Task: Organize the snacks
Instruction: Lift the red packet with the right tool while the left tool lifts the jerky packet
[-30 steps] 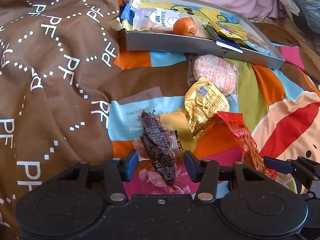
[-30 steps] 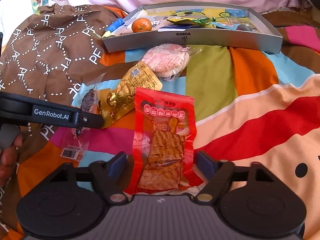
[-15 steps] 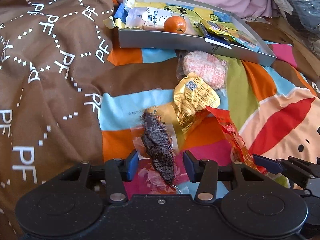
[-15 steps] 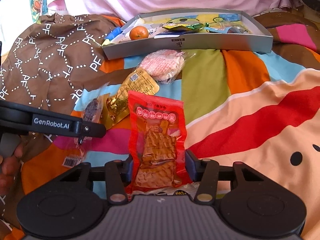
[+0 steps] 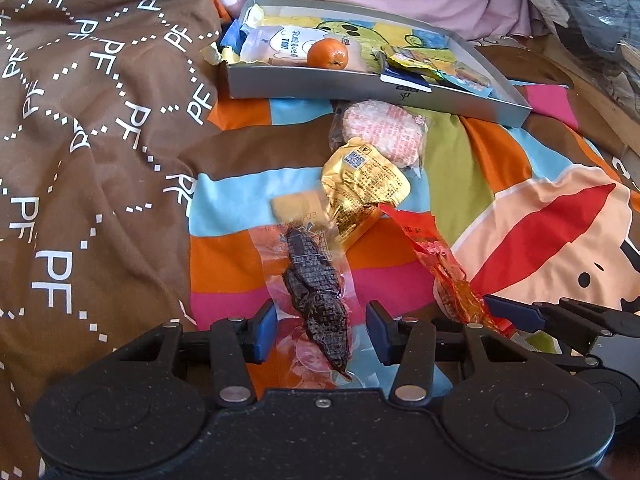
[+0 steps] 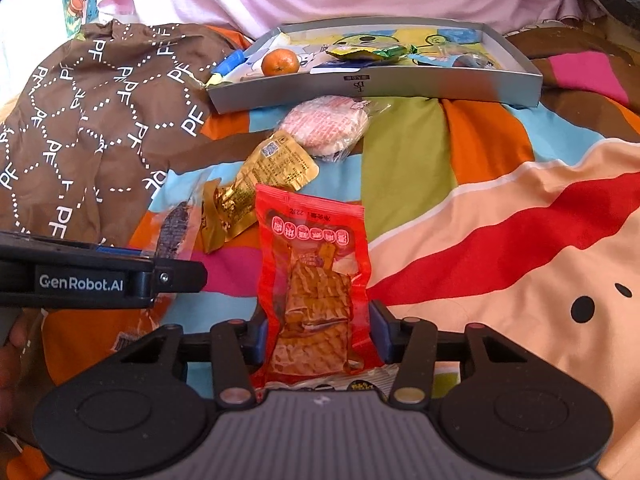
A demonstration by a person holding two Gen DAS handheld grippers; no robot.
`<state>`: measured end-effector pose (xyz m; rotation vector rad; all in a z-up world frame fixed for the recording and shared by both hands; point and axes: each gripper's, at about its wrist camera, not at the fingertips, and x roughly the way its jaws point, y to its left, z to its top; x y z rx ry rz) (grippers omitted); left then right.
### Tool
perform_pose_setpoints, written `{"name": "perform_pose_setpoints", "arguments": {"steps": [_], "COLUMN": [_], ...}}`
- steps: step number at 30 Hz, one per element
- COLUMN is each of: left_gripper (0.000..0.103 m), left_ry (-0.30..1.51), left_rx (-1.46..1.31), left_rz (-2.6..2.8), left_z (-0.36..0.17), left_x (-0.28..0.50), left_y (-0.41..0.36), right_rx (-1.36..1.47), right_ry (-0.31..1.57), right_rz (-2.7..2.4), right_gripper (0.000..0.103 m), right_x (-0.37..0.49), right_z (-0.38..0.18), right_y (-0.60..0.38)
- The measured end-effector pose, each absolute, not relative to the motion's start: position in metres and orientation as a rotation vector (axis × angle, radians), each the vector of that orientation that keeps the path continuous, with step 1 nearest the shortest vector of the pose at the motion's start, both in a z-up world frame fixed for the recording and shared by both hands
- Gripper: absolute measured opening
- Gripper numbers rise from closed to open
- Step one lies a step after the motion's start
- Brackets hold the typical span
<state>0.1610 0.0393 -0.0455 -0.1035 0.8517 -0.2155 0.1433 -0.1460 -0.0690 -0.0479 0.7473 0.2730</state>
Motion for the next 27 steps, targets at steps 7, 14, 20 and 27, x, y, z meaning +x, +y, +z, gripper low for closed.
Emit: {"name": "perform_pose_setpoints", "arguments": {"steps": [7, 14, 20, 27], "left_gripper": [0.049, 0.049, 0.049, 0.049], "left_ry": [0.827, 0.797, 0.773, 0.744], "left_rx": [-0.121, -0.108, -0.102, -0.108], "left_rz": [-0.206, -0.216, -0.214, -0.206], "left_z": [-0.043, -0.038, -0.034, -0.031], "left_x": [0.16, 0.158, 0.157, 0.157], "left_y": [0.041, 0.039, 0.039, 0.04], "right_rx": [-0.089, -0.113, -0.112, -0.111], "right_ry": [0.674, 0.664, 0.669, 0.624], "right_rz": [0.259, 0.252, 0.254, 0.243], "right_gripper": [0.049, 0.049, 0.049, 0.049], "right_x": [0.133, 0.132, 0.133, 0.127], "right_z": [-0.063, -0.063, -0.064, -0.06], "right_y": [-0.142, -0.138, -0.138, -0.14]}}
